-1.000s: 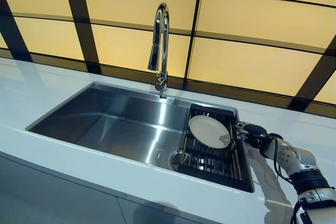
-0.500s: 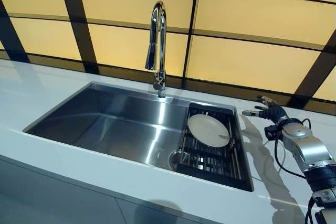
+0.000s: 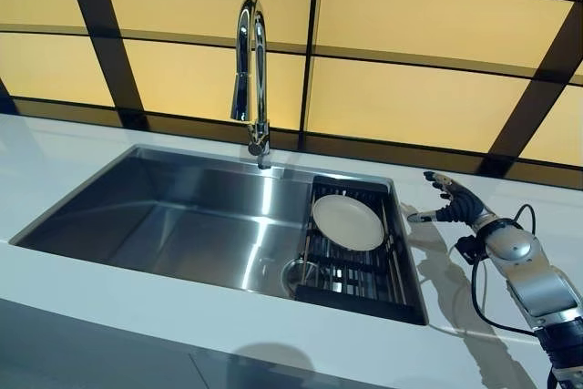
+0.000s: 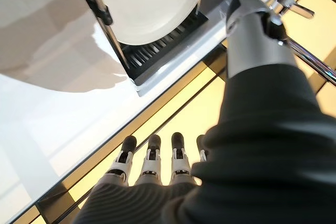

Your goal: Take plates into dishwasher

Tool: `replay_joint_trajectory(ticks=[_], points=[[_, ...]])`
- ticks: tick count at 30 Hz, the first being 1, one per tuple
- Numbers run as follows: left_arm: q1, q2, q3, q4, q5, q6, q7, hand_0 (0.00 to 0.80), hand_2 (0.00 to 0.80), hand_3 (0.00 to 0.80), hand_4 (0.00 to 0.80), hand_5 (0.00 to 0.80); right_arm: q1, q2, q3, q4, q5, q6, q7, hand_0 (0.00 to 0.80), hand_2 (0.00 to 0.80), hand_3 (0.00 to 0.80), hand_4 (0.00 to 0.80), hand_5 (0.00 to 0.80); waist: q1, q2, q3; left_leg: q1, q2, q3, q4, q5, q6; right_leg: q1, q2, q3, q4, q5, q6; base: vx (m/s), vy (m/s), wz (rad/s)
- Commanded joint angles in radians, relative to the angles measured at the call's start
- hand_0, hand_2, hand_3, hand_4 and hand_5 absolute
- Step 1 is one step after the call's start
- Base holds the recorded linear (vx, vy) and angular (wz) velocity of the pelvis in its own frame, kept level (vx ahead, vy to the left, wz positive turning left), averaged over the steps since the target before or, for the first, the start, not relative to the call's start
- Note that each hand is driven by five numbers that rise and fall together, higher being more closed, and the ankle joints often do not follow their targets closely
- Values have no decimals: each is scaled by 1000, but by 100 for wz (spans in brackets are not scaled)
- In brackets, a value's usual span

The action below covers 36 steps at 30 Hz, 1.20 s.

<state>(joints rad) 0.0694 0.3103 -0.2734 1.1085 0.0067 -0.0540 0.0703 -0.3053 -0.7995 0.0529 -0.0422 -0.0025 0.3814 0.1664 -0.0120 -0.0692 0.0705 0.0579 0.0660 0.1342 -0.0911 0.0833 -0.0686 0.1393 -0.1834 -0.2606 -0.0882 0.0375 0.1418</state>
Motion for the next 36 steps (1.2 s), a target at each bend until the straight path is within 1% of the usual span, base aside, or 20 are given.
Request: replay_joint_trajectory(ticks=[1,6,14,19,25,27,28,36], points=[[-61,15,13,18,-2,-10,5,0,0,0,0,0,-19,-23,14,-96,-130,-87,14,0,0,0,0,0,27,-6,5,81,50,20,14,-66,-21,-32,15,31,1,61,-6,0,0,0],[-61,8,12,11,2,-3,8,0,0,0,0,0,10,-3,32,-120,-198,-108,33,0,0,0,0,0,27,-5,6,83,51,20,14,-68,-19,-31,16,34,1,61,-5,0,0,0],[-67,7,0,5,15,10,3,0,0,0,0,0,5,24,82,-106,-240,-103,46,0,0,0,0,0,35,-6,10,83,50,14,14,-70,-18,-30,15,35,1,61,-4,0,0,0],[-74,5,-14,4,15,15,-1,0,0,0,0,0,-24,52,136,-67,-257,-98,40,0,0,0,0,0,42,-3,11,84,50,12,15,-70,-19,-29,15,33,1,60,-3,0,0,0],[-82,1,-32,-5,13,29,-1,0,0,0,0,0,-70,98,195,-6,-269,-65,12,0,0,0,0,0,56,1,15,84,49,4,16,-69,-17,-24,13,28,1,58,-5,0,0,0],[-81,0,-33,-5,14,28,0,0,0,0,0,0,-74,104,199,5,-269,-63,8,0,0,0,0,0,57,1,16,84,49,2,15,-70,-17,-23,12,27,1,58,-5,0,0,0],[-81,-2,-38,-9,16,35,2,0,0,0,0,0,-86,118,211,26,-269,-51,-1,0,0,0,0,0,63,1,17,84,49,-1,15,-69,-16,-21,11,25,1,57,-5,0,0,0],[-84,3,-48,-9,28,42,-6,0,0,0,0,0,-135,168,256,120,-275,-18,-66,0,0,0,0,0,81,4,19,81,48,-13,15,-67,-15,-17,8,17,1,56,-5,5,0,2]])
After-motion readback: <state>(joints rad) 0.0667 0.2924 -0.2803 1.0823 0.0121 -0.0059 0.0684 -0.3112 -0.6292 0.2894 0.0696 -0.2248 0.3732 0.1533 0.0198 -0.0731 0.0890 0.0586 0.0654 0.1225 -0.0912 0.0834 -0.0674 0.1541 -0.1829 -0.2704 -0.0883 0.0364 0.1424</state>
